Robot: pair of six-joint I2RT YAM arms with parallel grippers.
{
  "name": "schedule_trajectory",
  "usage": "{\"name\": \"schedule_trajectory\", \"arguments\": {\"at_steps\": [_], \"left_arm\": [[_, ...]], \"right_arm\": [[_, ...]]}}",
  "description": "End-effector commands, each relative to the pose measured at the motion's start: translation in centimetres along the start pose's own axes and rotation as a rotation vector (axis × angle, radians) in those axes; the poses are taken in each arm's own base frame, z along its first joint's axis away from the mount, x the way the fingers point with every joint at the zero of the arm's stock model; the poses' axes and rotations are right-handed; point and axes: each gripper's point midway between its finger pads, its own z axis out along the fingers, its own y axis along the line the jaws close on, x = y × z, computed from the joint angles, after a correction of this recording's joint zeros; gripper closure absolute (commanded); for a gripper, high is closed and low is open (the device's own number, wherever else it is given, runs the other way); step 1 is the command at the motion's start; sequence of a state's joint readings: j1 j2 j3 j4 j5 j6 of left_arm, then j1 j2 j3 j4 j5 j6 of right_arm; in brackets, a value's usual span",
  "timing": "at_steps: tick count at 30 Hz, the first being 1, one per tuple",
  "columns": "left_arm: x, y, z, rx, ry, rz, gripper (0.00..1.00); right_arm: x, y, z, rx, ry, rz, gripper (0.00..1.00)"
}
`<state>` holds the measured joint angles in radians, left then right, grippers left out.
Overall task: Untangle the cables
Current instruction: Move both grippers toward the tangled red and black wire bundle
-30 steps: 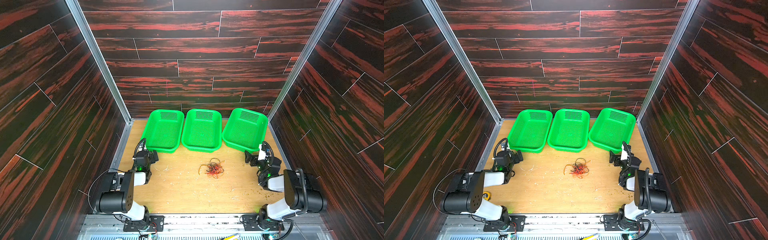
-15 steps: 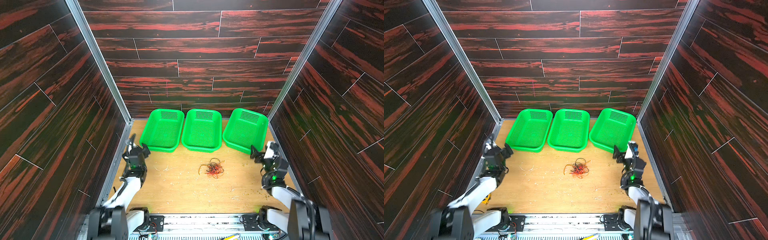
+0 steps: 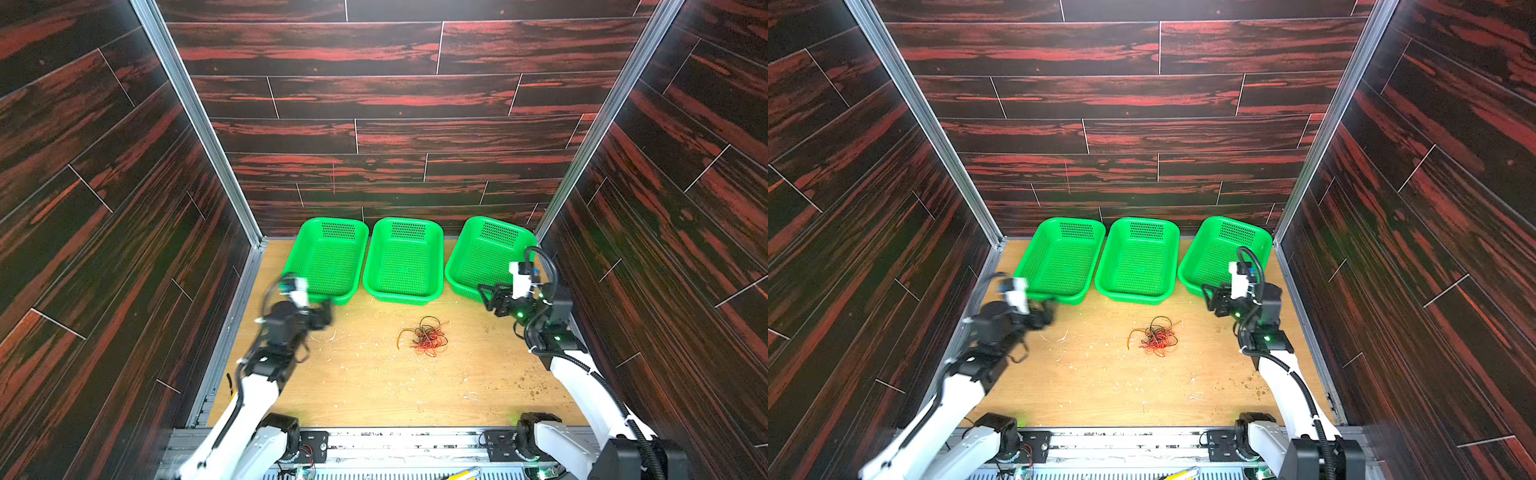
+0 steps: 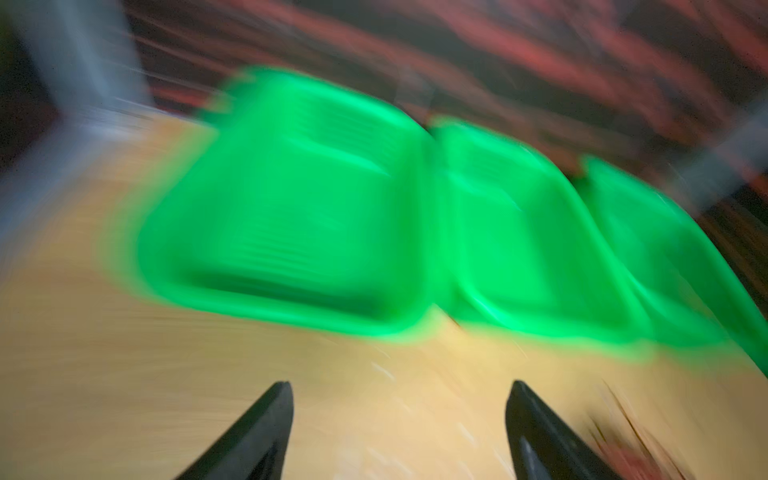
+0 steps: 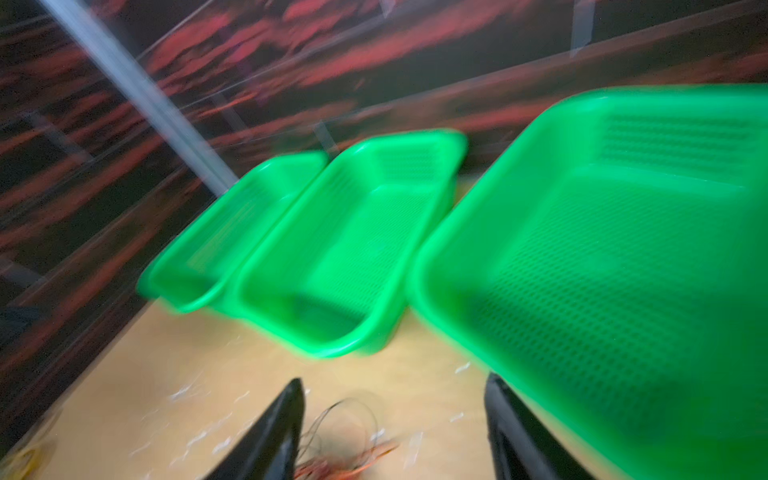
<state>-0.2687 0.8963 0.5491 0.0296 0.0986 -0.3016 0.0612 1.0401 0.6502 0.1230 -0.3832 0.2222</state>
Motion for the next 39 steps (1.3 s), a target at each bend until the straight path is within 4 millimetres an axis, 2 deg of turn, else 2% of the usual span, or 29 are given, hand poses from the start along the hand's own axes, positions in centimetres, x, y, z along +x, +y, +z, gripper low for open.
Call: {"name": "schedule_trajectory", "arguments": {"at_steps": [1, 5, 8, 14, 19, 24, 28, 32, 39], "left_arm": [[2.5, -5.7, 1.4, 0.195, 0.134, 0.117, 0.18], [5.9, -10.7, 3.9, 0.314, 0.263, 0.216, 0.19], [7.6, -13.8, 5.5, 0.401, 0.303, 0.249, 0.19], [10.2, -17.8, 7.2, 0.534, 0.379, 0.244, 0.19], [10.2, -18.5, 7.7, 0.545, 0.367, 0.188, 0.20], [9.7, -18.6, 8.1, 0.530, 0.354, 0.142, 0.20], [9.7, -18.8, 9.2, 0.507, 0.383, 0.078, 0.21], [10.7, -18.6, 10.8, 0.455, 0.442, 0.012, 0.22], [11.8, -18.7, 12.8, 0.401, 0.530, -0.021, 0.26]], "right_arm": [[3.2, 2.4, 0.4, -0.088, 0.172, 0.093, 0.39], [5.7, 4.8, 0.5, -0.147, 0.290, 0.122, 0.40], [8.2, 6.6, 0.5, -0.197, 0.382, 0.146, 0.42], [13.7, 8.7, 0.8, -0.257, 0.572, 0.217, 0.45], [16.6, 9.6, 1.0, -0.284, 0.664, 0.237, 0.51], [18.0, 9.3, 1.8, -0.289, 0.693, 0.252, 0.59], [19.1, 8.9, 2.4, -0.269, 0.728, 0.229, 0.69], [19.9, 8.6, 2.8, -0.240, 0.751, 0.187, 0.80], [19.5, 8.2, 3.1, -0.213, 0.717, 0.149, 0.89]]}}
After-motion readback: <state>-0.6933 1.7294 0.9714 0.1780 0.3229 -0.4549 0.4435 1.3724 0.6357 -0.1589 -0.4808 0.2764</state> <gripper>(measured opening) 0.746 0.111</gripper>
